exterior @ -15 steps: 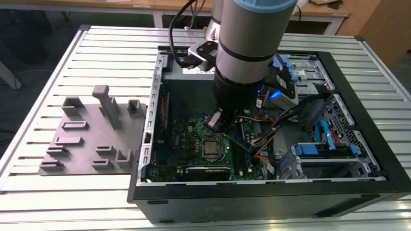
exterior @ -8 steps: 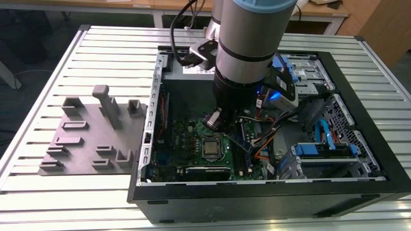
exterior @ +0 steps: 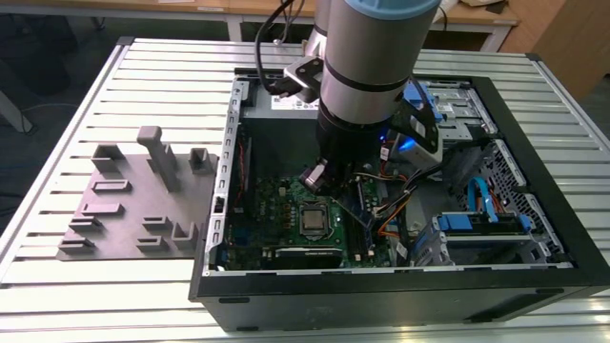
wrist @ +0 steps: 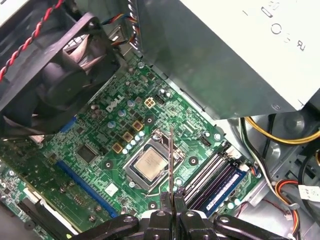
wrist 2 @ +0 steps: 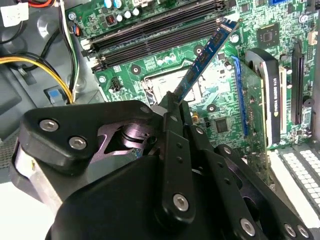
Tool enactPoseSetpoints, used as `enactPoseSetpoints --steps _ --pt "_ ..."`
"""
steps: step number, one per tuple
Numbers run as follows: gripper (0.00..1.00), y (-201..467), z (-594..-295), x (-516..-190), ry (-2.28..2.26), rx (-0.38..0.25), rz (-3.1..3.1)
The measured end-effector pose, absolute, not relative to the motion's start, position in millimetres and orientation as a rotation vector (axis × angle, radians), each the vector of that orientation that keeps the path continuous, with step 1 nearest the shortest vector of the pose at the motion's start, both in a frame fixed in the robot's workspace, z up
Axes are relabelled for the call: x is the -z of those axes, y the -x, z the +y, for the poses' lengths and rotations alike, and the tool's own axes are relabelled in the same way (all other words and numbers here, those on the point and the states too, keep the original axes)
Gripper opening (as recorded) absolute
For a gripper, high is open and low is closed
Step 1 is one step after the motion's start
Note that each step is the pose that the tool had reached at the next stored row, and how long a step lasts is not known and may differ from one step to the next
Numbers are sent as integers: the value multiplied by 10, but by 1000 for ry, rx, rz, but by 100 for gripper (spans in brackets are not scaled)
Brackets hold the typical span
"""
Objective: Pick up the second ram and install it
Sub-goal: 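Insert the second ram into the second slot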
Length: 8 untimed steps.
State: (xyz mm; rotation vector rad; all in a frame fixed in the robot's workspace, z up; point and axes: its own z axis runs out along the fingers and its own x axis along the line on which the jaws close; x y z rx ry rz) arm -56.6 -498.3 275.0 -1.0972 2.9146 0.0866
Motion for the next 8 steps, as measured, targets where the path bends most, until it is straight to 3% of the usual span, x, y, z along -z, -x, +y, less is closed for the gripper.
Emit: enactPoseSetpoints --steps 8 --pt "14 566 -4983 -2749 1018 -85 2942"
